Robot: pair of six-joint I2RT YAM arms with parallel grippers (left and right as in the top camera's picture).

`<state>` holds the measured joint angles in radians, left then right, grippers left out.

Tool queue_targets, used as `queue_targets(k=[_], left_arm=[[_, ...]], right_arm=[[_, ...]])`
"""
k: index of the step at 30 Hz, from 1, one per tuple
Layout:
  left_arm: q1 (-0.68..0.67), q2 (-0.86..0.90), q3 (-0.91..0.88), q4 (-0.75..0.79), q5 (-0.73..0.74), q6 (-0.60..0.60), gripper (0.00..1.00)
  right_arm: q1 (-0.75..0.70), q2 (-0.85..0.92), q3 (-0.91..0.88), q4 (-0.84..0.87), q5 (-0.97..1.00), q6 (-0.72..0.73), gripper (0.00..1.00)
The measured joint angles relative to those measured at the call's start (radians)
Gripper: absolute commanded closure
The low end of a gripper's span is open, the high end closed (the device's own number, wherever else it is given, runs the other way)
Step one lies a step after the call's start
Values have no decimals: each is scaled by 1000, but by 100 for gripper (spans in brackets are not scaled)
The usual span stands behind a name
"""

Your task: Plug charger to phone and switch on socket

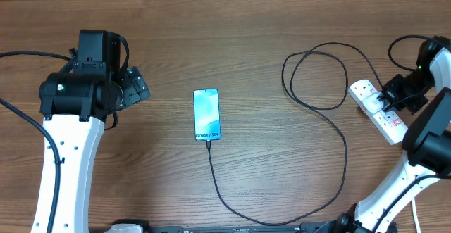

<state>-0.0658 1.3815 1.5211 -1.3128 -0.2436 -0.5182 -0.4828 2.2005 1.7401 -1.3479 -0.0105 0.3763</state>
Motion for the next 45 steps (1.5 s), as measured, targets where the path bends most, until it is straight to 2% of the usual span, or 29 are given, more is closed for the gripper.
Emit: queue_targets(k=[5,9,13,18,21,24,28,31,39,45], left_arm=[[0,0,0,2,0,0,0],[0,0,0,3,0,0,1],[0,0,0,3,1,-1,1],[0,0,0,7,4,-4,0],[0,0,0,8,4,-4,1],[0,0,0,8,4,-4,1],[0,0,0,10,4,-4,1],[0,0,0,9,4,-4,1],[0,0,0,0,4,-4,0],[0,0,0,-19,4,-4,0]], right_arm=[[-3,39,139,-151,31,43,96],[-24,27,355,-280,63,86,96],[-47,-80,515,-320,80,104,96],[-38,-253,566,-293,89,116,96],[-30,-282,549,-319,89,116,96],[-28,-269,430,-299,90,96,96],[-28,-209,173,-145,80,69,96],[-28,-163,68,-75,40,34,96],[-28,-34,48,-51,-25,-11,96],[-33,-11,48,-33,-29,-18,96]])
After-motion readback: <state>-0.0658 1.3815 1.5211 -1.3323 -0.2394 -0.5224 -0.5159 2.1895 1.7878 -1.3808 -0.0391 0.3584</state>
